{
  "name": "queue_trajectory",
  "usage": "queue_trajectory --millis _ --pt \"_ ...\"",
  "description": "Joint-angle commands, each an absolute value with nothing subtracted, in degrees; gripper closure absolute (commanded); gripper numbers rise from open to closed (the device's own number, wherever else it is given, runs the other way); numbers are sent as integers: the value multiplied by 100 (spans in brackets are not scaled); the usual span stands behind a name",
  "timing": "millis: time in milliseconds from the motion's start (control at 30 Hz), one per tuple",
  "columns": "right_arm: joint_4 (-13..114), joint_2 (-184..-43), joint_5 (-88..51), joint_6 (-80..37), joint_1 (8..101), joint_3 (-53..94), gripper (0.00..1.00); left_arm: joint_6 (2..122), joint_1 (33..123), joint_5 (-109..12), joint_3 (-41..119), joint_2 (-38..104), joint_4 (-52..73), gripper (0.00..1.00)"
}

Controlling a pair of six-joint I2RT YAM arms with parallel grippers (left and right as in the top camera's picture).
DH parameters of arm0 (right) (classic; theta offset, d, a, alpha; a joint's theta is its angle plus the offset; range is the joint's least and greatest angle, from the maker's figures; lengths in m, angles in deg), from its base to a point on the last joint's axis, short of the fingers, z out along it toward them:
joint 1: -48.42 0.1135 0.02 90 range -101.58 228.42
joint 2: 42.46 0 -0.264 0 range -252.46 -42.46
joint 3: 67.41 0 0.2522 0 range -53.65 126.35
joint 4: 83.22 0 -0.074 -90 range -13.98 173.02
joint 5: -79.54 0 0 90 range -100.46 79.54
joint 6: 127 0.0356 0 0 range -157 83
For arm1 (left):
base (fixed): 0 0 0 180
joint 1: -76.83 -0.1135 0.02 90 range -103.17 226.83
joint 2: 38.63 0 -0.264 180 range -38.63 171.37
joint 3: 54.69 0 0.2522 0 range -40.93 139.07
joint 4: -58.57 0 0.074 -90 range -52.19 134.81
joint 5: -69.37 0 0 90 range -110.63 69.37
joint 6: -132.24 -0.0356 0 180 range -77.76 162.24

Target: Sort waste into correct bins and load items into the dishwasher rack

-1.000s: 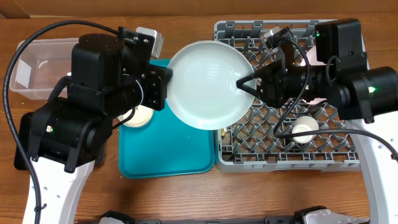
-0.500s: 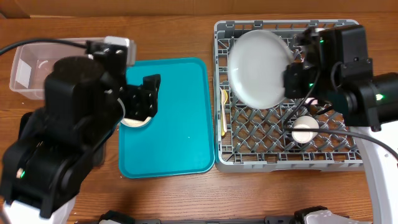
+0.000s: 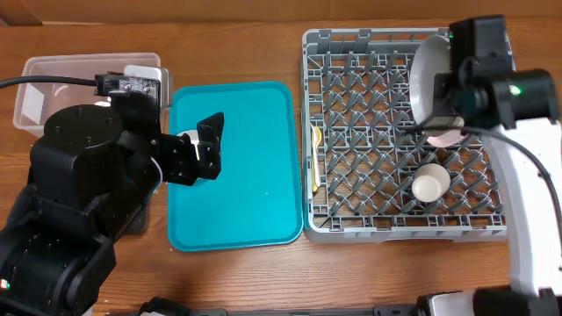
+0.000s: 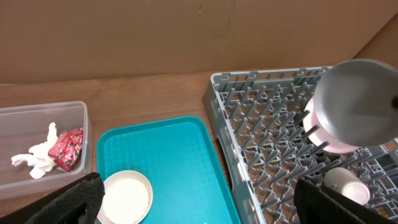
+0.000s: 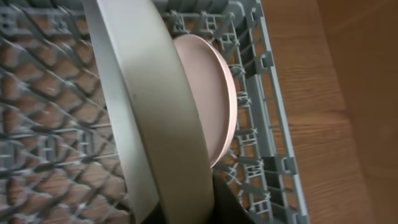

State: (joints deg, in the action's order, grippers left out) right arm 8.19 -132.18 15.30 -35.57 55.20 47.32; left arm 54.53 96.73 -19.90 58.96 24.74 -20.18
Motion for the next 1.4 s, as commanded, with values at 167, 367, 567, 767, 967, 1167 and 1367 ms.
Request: queue_trajectory --millis 167,367,567,767,967,1167,1367 --pt "917 -13991 2182 -3789 5512 4756 94 5493 9706 -1914 6017 2468 -2112 0" --pt "944 -14404 1771 -3786 5514 4756 93 5493 9706 -1914 6017 2470 -2126 0" --pt "926 -14306 1734 -3675 5514 4775 58 5493 9706 -1916 6017 2468 -2206 0" --pt "909 -13567 1727 -3321 5514 4894 46 5405 9703 -1577 6017 2461 -2324 0" --pt "795 -12479 94 -3096 5549 5243 33 5967 9703 -521 6017 2457 -2729 0" --pt "830 -11611 -2515 -3096 5547 5254 30 6395 9699 -51 6012 2599 -3260 0" --pt "633 -11454 -3685 -3098 5547 5252 9 7051 9371 119 5927 3141 -4005 0"
